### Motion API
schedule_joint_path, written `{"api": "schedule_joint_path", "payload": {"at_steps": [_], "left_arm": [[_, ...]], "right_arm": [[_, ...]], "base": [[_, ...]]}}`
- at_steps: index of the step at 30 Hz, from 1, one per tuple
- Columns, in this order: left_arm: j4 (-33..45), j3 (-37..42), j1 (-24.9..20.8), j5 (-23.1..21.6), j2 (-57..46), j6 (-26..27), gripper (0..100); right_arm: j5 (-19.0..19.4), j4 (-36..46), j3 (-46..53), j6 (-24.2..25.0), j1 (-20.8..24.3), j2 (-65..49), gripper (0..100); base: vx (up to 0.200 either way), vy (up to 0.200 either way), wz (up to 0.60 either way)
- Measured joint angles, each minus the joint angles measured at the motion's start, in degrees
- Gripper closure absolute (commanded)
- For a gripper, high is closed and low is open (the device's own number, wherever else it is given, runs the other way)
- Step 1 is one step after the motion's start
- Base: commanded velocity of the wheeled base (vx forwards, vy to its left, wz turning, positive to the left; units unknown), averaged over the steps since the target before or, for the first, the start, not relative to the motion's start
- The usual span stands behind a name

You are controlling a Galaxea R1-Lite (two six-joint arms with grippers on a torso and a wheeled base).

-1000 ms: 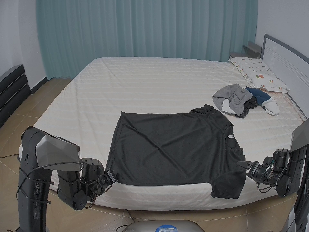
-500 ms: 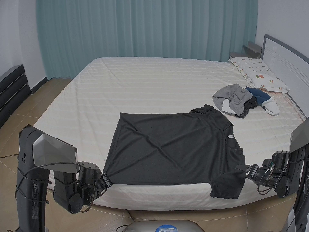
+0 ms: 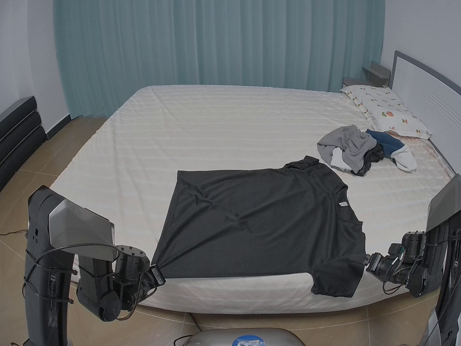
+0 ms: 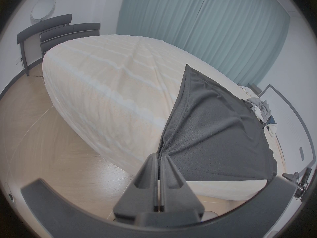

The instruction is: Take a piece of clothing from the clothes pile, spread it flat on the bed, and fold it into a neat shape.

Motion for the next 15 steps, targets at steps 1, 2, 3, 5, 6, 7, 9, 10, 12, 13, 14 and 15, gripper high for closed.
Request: {"api": "schedule_joint_path", "payload": {"at_steps": [1, 2, 3, 5, 6, 7, 9, 10, 12, 13, 14, 15], "left_arm": [[0.0, 0.0, 0.0, 0.0, 0.0, 0.0, 100], [0.0, 0.0, 0.0, 0.0, 0.0, 0.0, 100], [0.0, -0.1, 0.0, 0.0, 0.0, 0.0, 100], [0.0, -0.1, 0.0, 0.0, 0.1, 0.0, 100], [0.0, -0.2, 0.0, 0.0, 0.1, 0.0, 100], [0.0, -0.3, 0.0, 0.0, 0.1, 0.0, 100], [0.0, -0.3, 0.0, 0.0, 0.1, 0.0, 100], [0.0, -0.4, 0.0, 0.0, 0.1, 0.0, 100], [0.0, -0.4, 0.0, 0.0, 0.1, 0.0, 100], [0.0, -0.4, 0.0, 0.0, 0.1, 0.0, 100], [0.0, -0.4, -0.1, 0.0, 0.1, 0.0, 100], [0.0, -0.4, -0.1, 0.0, 0.1, 0.0, 100]], "right_arm": [[0.0, 0.0, -0.3, 0.0, 0.0, 0.3, 0], [0.1, 0.0, -0.6, 0.0, 0.0, 0.5, 0], [0.1, 0.0, -0.9, 0.0, -0.1, 0.8, 0], [0.1, 0.0, -1.5, 0.0, -0.1, 1.4, 0], [0.1, 0.0, -1.7, 0.0, -0.1, 1.7, 0], [0.1, 0.0, -1.9, 0.0, -0.1, 1.9, 100], [0.0, 0.0, -2.2, 0.0, 0.0, 2.1, 100], [0.0, 0.0, -2.3, 0.0, 0.0, 2.2, 100], [0.0, 0.0, -2.1, -0.6, -0.1, 2.3, 100], [0.0, 0.0, -2.0, -1.1, -0.1, 2.3, 100], [-0.1, 0.0, -1.8, -1.5, -0.2, 2.3, 100], [-0.1, 0.0, -1.6, -1.9, -0.4, 2.3, 100]], "base": [[0.0, 0.0, 0.0], [0.0, 0.0, 0.0], [0.0, 0.0, 0.0], [0.0, 0.0, 0.0], [0.0, 0.0, 0.0], [0.0, 0.0, 0.0], [0.0, 0.0, 0.0], [0.0, 0.0, 0.0], [0.0, 0.0, 0.0], [0.0, 0.0, 0.0], [0.0, 0.0, 0.0], [0.0, 0.0, 0.0]]}}
